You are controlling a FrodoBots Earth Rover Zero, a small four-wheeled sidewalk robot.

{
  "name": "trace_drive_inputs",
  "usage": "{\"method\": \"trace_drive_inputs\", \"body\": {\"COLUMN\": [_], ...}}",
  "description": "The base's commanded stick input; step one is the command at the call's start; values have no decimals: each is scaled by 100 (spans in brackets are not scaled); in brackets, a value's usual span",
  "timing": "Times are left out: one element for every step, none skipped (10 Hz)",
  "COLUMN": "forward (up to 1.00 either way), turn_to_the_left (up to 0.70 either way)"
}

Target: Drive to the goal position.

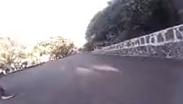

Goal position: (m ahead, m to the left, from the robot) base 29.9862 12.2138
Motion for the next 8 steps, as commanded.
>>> {"method": "trace_drive_inputs", "body": {"forward": [85,85,85,85,85,85,85,85], "turn_to_the_left": [0,0,-34,-34,-34,0,0,-1]}}
